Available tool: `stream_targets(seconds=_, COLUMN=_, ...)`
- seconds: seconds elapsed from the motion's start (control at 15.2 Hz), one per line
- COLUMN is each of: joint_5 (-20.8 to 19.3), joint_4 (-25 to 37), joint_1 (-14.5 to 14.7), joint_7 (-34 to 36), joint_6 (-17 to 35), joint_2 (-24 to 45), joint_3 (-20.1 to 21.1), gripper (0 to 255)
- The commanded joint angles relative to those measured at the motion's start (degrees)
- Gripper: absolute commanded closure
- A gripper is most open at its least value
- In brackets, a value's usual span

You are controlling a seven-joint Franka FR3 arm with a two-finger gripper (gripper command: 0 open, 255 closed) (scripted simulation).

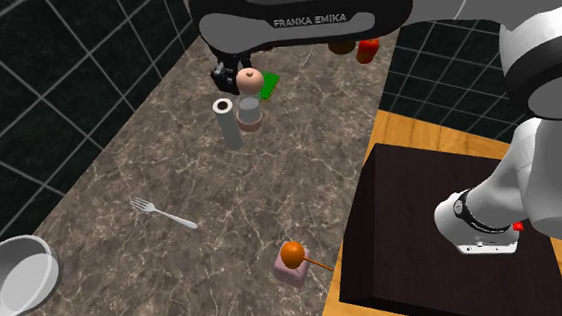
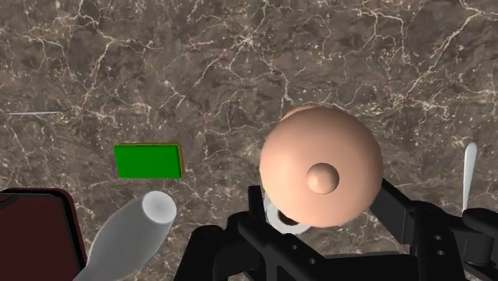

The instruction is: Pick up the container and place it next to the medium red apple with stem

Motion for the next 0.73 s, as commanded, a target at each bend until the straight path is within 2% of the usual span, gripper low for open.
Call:
stream_targets(seconds=0.0, joint_5=0.0, joint_4=1.7, joint_1=0.0, joint_7=-0.2, joint_6=-1.6, joint_2=0.1, joint_3=0.0, gripper=255)
stream_targets(seconds=0.66, joint_5=0.2, joint_4=12.6, joint_1=0.0, joint_7=-1.5, joint_6=-10.2, joint_2=2.3, joint_3=-0.1, gripper=255)
